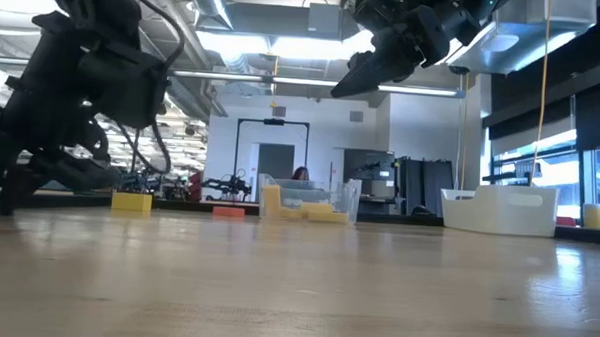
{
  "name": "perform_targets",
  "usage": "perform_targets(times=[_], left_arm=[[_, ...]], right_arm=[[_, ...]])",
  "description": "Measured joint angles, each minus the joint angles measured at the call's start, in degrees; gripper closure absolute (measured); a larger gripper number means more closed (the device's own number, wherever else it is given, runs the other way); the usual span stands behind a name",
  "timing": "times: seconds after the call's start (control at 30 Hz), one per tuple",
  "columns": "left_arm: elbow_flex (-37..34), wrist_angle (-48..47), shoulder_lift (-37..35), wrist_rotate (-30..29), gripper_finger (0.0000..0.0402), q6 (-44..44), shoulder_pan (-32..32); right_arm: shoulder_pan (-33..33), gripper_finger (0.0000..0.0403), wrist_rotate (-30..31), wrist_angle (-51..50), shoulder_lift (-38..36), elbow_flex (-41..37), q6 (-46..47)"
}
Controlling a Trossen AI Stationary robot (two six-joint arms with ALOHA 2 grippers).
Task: Sort & place blocks by color
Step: Put the green semi-circled block into the white bin
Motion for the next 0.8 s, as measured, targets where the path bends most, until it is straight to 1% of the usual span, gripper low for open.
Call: perform_targets(times=[0.13,0.23,0.3,0.4,0.47,0.57,0.63,0.8], left_arm=[[2.54,-0.18,0.14,-1.66,0.028,3.78,0.0],[4.83,-2.72,0.15,-2.99,0.028,5.21,-0.02],[5.31,-6.62,0.06,-2.51,0.028,3.59,0.0],[5.09,-9.2,0.12,0.1,0.028,0.48,0.0],[4.6,-9.24,0.13,1.07,0.028,-1.78,-0.01],[4.36,-6.47,0.13,1.99,0.028,-7.03,0.0],[4.38,-4.02,0.13,0.19,0.028,-9.75,-0.11],[4.38,4.39,0.13,-10.56,0.028,-16.58,-1.25]], right_arm=[[0.0,0.018,0.0,0.02,0.0,0.0,-0.25],[-0.02,0.018,0.0,0.02,0.0,0.0,-0.24],[0.0,0.018,0.0,0.02,0.0,0.0,-0.23],[0.0,0.018,0.0,0.02,0.0,0.0,-0.23],[0.0,0.018,0.0,0.02,0.0,0.0,-0.21],[0.0,0.018,0.0,0.04,0.0,0.0,-0.21],[-0.01,0.018,-0.01,0.04,0.0,0.0,-0.21],[0.0,0.018,-0.01,-0.06,0.0,0.0,-0.19]])
